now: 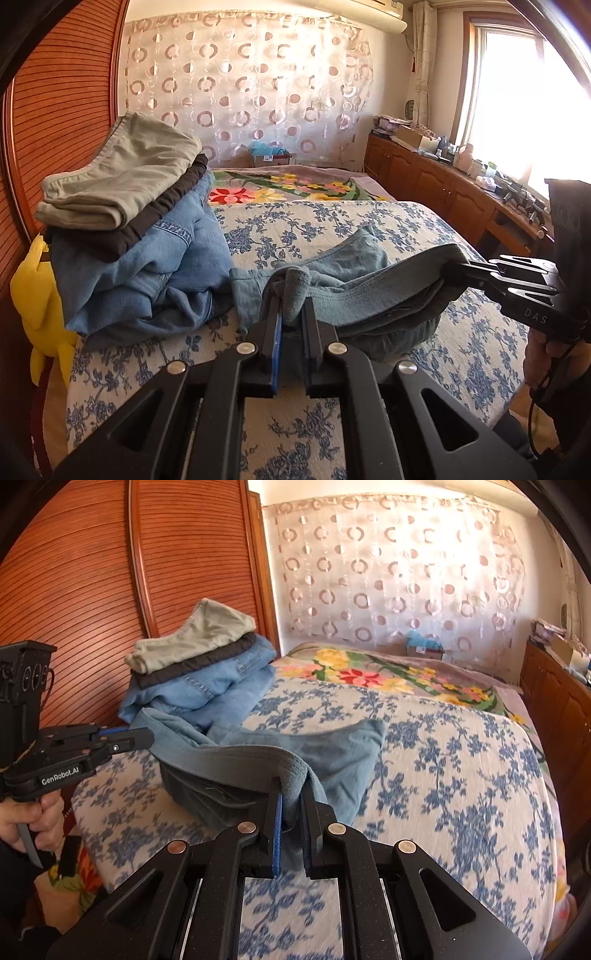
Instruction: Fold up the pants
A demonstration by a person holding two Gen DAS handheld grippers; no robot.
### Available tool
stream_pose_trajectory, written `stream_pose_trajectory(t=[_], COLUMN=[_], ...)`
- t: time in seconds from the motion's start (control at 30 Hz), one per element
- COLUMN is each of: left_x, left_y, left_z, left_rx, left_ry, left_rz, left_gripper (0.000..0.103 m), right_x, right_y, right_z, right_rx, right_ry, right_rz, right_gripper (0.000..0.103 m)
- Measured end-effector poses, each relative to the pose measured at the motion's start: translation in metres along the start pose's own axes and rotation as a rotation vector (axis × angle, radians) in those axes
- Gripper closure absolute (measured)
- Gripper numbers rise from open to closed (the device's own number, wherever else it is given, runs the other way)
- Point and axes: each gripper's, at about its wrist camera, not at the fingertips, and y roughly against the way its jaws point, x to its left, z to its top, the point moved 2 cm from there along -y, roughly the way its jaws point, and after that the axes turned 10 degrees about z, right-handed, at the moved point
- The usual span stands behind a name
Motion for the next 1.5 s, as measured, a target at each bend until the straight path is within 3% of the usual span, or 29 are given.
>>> stream_pose_trajectory(t=[0.13, 0.57, 0.83, 0.9, 1.03, 1.13, 1.3, 1.5], left_x=[0.005, 0.001, 0.002, 0.002, 0.003, 0.004, 0.002, 0.005], left_y=[-0.016, -0.053, -0.049, -0.047, -0.040, -0.036, -0.034, -0.035], left_z=[0.004, 0.012, 0.011, 0.013, 0.017, 0.020, 0.019, 0.005], left_rx=[0.038, 0.097, 0.101, 0.094, 0.068, 0.049, 0.052, 0.062], left_ry=[0.022, -0.017, -0.012, -0.011, -0.011, -0.012, -0.037, -0.043], left_rz=[-0.016, 0.033, 0.034, 0.027, 0.030, 0.037, 0.030, 0.035], left_gripper=[0.098, 0.095, 0.093, 0.091, 0.082, 0.060, 0.055, 0.043], right_x=[-0.010, -0.033, -0.033, -0.032, -0.032, -0.030, -0.026, -0.023], right_y=[-0.015, -0.054, -0.037, -0.034, -0.026, -0.024, -0.031, -0.042], right_z=[0.006, 0.012, 0.004, 0.002, -0.006, -0.013, -0.020, -0.018], right_rx=[0.013, 0.062, 0.031, 0.032, 0.041, 0.054, 0.086, 0.110], right_ry=[-0.015, -0.029, -0.058, -0.061, -0.074, -0.069, -0.048, -0.022], right_rz=[-0.009, -0.083, -0.082, -0.073, -0.046, -0.034, -0.036, -0.041], right_gripper=[0.097, 0.095, 0.075, 0.074, 0.072, 0.067, 0.066, 0.064])
